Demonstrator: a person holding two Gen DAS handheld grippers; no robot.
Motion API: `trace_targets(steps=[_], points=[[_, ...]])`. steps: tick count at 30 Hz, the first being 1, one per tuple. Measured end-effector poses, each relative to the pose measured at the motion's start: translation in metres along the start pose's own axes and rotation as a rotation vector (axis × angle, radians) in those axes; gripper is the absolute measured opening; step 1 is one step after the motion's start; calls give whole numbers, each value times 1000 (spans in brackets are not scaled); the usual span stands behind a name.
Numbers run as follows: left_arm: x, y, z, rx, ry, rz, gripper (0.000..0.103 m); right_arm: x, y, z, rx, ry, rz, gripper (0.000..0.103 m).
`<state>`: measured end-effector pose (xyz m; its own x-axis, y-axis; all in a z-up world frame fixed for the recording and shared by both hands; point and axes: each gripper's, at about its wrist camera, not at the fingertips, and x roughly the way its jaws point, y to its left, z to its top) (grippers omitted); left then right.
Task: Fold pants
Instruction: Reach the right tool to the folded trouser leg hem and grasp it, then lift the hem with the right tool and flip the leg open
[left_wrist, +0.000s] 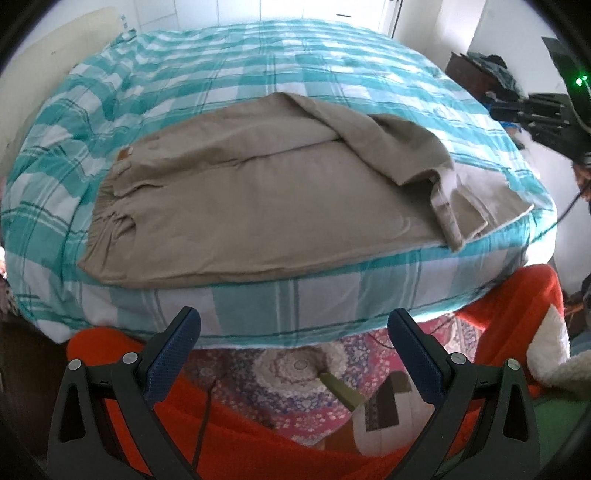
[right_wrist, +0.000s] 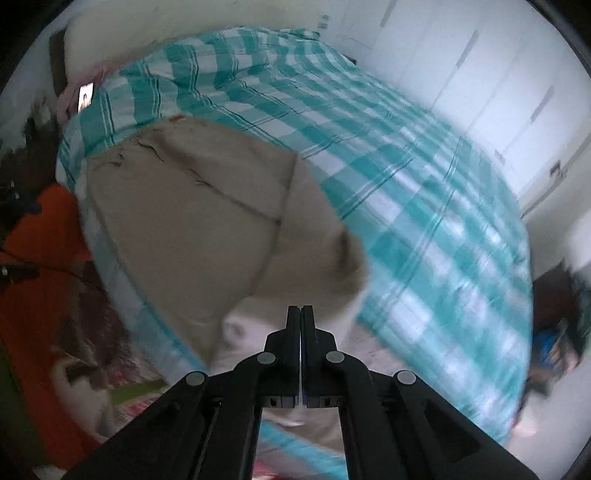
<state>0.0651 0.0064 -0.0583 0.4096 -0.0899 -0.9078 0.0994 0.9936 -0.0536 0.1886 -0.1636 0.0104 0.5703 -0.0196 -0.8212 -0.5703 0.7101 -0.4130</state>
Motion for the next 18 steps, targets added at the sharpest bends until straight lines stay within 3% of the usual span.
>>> trace_targets(steps=[1,3,4,7,9,10,11,12,13,16,18], points=[[0,0,2,3,-3,4,102,0,3,3,-25,-14,-41,14],[1,2,2,7,-5,10,102,8,13,2,2,-10,-32,87],[2,3,2,4,-2,9,102,13,21,1,34,-16,3,93],[13,7,1,-14,35,-3,102,33,60,-12,104,-31,32,93],[16,9,0,-21,45,-15,102,59,83,-18,99,-18,-26,93],[16,10,-1,-20,45,-15,102,84,99,-23,42,8,-120,92],[16,11,-2,-19,45,-9,102,98,106,-27,-2,36,-176,64],[15,12,-3,-18,42,-2,102,117,112,-31,-66,83,-250,11],[13,14,-4,-22,37,5,102,129,111,-36,-111,122,-304,10],[12,22,-8,-54,32,11,102,97,87,-36,-103,86,-346,10],[17,25,-7,-80,44,4,102,61,66,-27,-79,66,-280,10]])
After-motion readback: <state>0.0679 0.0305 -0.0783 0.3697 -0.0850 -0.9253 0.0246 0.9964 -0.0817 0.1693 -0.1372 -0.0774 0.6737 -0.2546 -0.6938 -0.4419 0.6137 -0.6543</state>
